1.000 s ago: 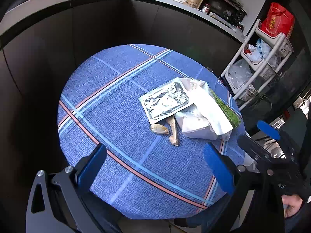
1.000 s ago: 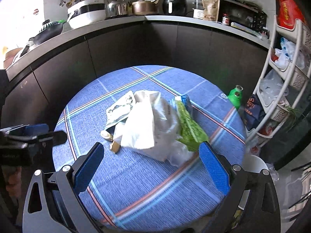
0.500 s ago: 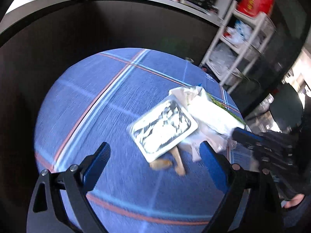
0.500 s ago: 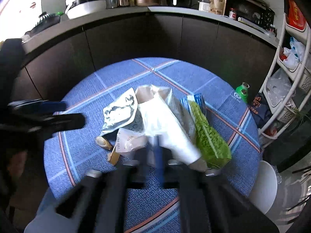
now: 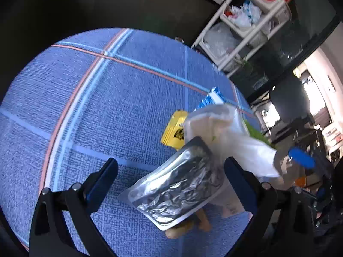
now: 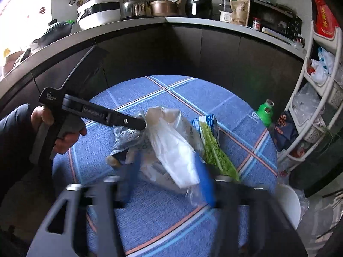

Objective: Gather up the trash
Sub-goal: 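Return to the table and grasp the foil tray with the left gripper, then lift the foil tray with the left gripper while the right grasps the blue blister pack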

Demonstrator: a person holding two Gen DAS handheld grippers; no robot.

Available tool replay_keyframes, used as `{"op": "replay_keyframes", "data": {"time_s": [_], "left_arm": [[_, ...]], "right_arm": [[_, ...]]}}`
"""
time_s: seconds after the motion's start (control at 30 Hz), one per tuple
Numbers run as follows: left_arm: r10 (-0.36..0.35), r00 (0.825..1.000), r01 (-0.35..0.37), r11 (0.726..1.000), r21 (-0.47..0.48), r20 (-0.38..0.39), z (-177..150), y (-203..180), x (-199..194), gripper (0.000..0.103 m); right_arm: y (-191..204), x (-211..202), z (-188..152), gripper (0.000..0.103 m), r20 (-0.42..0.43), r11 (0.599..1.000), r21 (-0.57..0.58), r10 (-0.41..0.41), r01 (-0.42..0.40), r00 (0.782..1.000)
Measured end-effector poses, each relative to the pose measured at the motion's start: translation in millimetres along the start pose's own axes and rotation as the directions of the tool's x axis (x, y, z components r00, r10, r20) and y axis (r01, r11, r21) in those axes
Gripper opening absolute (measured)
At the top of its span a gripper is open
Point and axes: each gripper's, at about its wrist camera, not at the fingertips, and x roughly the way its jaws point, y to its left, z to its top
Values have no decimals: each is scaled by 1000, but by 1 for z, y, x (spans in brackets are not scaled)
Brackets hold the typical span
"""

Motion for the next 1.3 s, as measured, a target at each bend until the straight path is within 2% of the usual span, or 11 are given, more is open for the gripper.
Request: {"op": "replay_keyframes", "data": {"time_s": [0.1, 0.17, 0.33, 0.47, 0.57, 0.7, 0.87, 0.93, 1.1, 1.2, 1.3], "left_arm": [[-38, 999, 38, 999, -6, -12, -5, 0, 5, 96], [-72, 997, 72, 997, -20, -4, -10, 1, 4, 85], [-74, 997, 74, 997, -21, 9, -27, -2, -9, 84], [-56, 998, 56, 998, 6, -5, -41, -11, -20, 86], [-36, 999, 36, 999, 4, -1, -51, -16, -29, 90], [42, 999, -43, 998, 43, 17, -65, -28, -36, 91], [125, 992, -128, 984, 124, 35, -67, -47, -39, 66], [175, 984, -180, 967, 180, 44, -67, -58, -37, 59], [275, 960, -278, 922, 269, 50, -74, -77, -26, 58], [331, 942, -331, 899, 287, 50, -76, -82, -20, 40], [311, 949, -314, 918, 242, 55, -73, -80, -26, 31]], "right_arm": [[-4, 20, 3, 55, -39, 1000, -29, -13, 12, 999], [-7, 33, 3, 55, -71, 999, -37, -17, 14, 997], [-8, 44, -1, 55, -103, 999, -52, -11, 6, 995], [-9, 38, 0, 13, -93, 1000, -22, 6, -8, 996], [-8, 27, 2, 6, -73, 1000, -14, 16, -17, 997], [-4, 5, 2, 5, -30, 1000, 9, 28, -27, 999], [-3, -21, -4, 6, 9, 999, 32, 32, -32, 999], [-6, -26, -8, 6, 8, 998, 54, 34, -34, 999], [-14, -32, -18, 6, -3, 994, 106, 37, -37, 999], [-16, -33, -21, 6, -5, 992, 122, 40, -39, 999], [-15, -35, -22, 6, 3, 991, 128, 46, -46, 999]]}}
